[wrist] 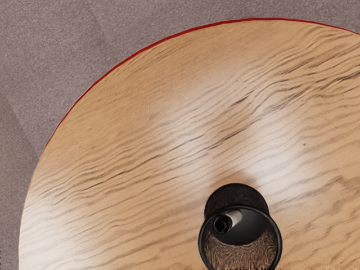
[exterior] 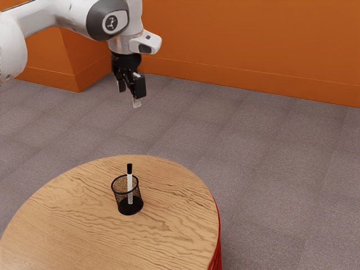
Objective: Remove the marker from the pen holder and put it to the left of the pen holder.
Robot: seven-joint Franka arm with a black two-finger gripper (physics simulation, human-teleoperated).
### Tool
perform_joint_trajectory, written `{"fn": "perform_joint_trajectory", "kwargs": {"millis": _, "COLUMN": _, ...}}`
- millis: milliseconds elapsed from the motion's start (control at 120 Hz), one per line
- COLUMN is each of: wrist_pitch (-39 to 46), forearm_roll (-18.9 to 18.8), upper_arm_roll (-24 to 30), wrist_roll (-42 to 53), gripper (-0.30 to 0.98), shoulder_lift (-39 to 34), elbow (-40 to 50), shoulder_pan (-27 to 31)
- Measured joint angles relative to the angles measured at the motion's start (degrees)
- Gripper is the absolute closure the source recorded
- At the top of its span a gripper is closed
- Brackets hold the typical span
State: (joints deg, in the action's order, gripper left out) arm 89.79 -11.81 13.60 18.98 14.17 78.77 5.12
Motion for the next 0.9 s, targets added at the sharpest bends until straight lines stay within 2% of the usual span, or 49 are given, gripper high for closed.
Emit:
{"fn": "perform_joint_trajectory", "kwargs": {"millis": 208, "wrist_pitch": 0.02, "forearm_roll": -0.42, "upper_arm_roll": -0.26, "wrist_roll": 3.64, "gripper": 0.0, "shoulder_lift": 8.99, "elbow": 0.0, "shoulder_pan": -0.01}}
{"fn": "perform_joint_trajectory", "kwargs": {"millis": 300, "wrist_pitch": 0.02, "forearm_roll": -0.23, "upper_arm_roll": -2.19, "wrist_roll": 4.86, "gripper": 0.0, "shoulder_lift": 14.26, "elbow": -0.06, "shoulder_pan": -0.06}}
{"fn": "perform_joint_trajectory", "kwargs": {"millis": 517, "wrist_pitch": 0.03, "forearm_roll": 0.86, "upper_arm_roll": -3.54, "wrist_roll": 7.05, "gripper": 0.0, "shoulder_lift": 20.74, "elbow": 0.0, "shoulder_pan": 0.2}}
{"fn": "perform_joint_trajectory", "kwargs": {"millis": 758, "wrist_pitch": 0.03, "forearm_roll": 2.57, "upper_arm_roll": -6.56, "wrist_roll": 8.71, "gripper": 0.0, "shoulder_lift": 23.49, "elbow": -0.61, "shoulder_pan": 0.38}}
{"fn": "perform_joint_trajectory", "kwargs": {"millis": 900, "wrist_pitch": -0.73, "forearm_roll": 6.0, "upper_arm_roll": -6.04, "wrist_roll": 9.45, "gripper": 0.0, "shoulder_lift": 21.94, "elbow": -0.49, "shoulder_pan": -0.05}}
